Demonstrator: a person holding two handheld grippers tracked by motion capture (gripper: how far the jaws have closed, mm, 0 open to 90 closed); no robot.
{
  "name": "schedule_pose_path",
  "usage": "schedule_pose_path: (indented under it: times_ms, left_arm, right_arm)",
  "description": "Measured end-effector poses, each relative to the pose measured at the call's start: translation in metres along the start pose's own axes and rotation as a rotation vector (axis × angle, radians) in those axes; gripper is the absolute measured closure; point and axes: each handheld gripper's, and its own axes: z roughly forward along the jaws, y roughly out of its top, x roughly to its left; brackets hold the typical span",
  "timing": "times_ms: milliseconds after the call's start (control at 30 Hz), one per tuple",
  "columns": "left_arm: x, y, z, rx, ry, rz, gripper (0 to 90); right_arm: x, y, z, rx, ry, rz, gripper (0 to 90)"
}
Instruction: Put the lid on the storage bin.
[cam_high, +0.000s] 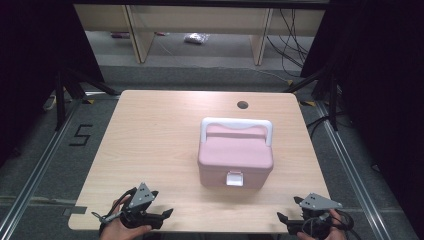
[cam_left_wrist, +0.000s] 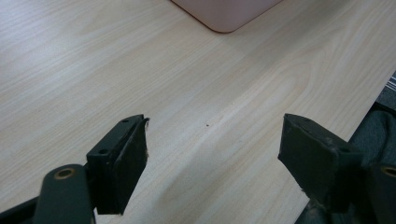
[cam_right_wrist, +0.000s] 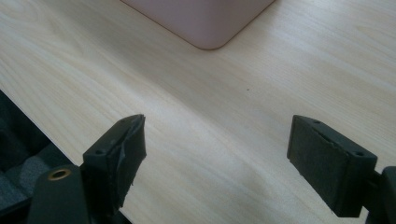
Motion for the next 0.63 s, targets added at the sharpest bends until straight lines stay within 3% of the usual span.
schedule_pose_path:
  times_ms: [67, 100, 133, 200, 333, 433, 633]
  left_arm:
    - [-0.0014, -0.0002, 0.0013, -0.008, -0.002, -0.011, 22.9]
    - [-0.0013, -0.0002, 0.0014, -0.006, -0.002, -0.006, 22.9]
    - [-0.0013, -0.0001, 0.0014, -0.005, -0.003, -0.006, 22.9]
    - [-0.0013, -0.0002, 0.0014, -0.005, -0.002, -0.005, 22.9]
    - [-0.0011, -0.0005, 0.0018, -0.008, -0.004, -0.011, 22.9]
    - [0.0000, -0.0007, 0.0013, 0.012, 0.006, 0.007, 22.9]
    - [0.0000, -0.0010, 0.0016, 0.007, 0.000, -0.001, 22.9]
  right_arm:
    - [-0.0004, 0.0000, -0.0003, 0.004, -0.005, 0.002, 20.2]
    - [0.0015, -0.0003, -0.0004, 0.014, 0.001, 0.029, 19.9]
    - [-0.0008, -0.0002, 0.0000, -0.001, -0.008, 0.002, 20.0]
    - [-0.0002, -0.0002, 0.0000, 0.006, 0.009, 0.018, 19.9]
    - [-0.0010, -0.0002, -0.0001, 0.000, -0.011, -0.004, 20.0]
    - [0.0008, -0.0004, -0.0002, 0.011, -0.006, 0.019, 20.0]
    - [-0.0021, -0.0006, 0.0004, 0.004, -0.016, -0.020, 19.9]
